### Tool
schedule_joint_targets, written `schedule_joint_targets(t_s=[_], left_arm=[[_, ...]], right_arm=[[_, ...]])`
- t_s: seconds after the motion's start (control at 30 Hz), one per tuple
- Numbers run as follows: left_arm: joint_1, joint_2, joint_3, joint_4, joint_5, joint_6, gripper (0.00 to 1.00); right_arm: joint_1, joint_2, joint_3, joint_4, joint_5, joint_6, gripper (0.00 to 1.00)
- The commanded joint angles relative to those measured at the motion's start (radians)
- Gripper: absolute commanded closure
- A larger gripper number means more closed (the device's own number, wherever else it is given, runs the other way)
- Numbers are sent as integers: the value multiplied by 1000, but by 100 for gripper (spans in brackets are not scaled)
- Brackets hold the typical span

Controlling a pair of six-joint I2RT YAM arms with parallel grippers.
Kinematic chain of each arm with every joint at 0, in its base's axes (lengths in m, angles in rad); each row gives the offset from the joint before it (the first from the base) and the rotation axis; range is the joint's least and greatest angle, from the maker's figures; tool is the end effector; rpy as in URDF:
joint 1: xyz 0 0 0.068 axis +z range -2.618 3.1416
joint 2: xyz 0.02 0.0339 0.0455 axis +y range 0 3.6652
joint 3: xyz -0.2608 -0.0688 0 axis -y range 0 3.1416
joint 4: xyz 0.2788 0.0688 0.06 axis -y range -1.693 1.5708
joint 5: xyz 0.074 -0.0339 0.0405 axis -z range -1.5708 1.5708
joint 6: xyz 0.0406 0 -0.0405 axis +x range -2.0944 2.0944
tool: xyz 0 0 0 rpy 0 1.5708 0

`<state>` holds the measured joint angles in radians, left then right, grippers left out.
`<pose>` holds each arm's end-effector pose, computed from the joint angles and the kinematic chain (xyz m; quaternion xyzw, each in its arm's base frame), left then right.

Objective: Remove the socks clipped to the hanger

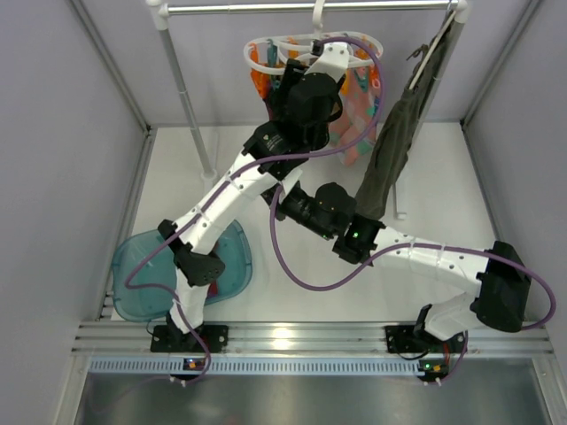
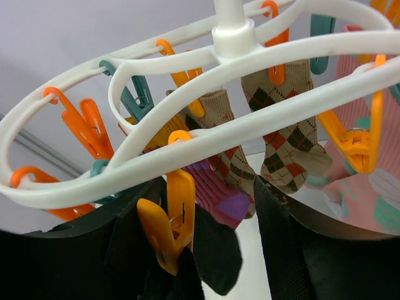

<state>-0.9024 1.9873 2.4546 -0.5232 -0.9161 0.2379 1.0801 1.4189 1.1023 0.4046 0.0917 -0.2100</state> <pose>0.3016 -0.3300 0.5256 0.0960 0.7126 0.1027 0.6873 0.1815 0.3318 0.3516 -0.3786 0.5594 0.2824 0.6812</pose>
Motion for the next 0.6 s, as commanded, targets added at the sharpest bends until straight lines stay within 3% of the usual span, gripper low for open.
schedule_joint_targets(t_s=[0.0,0.37,0.4,0.57], left_arm=[[10,11,44,40,-14,17,36],[19,5,41,83,14,11,96],[19,-1,40,83,17,5,100],[19,-36,17,83,46,-34,100]], right_arm=[[35,15,15,25,-69,-12,100],[34,-5,-67,45,-26,-9,100],[34,-21,-85,59,-20,-2,100],[34,-93,-217,89,0,43,100]])
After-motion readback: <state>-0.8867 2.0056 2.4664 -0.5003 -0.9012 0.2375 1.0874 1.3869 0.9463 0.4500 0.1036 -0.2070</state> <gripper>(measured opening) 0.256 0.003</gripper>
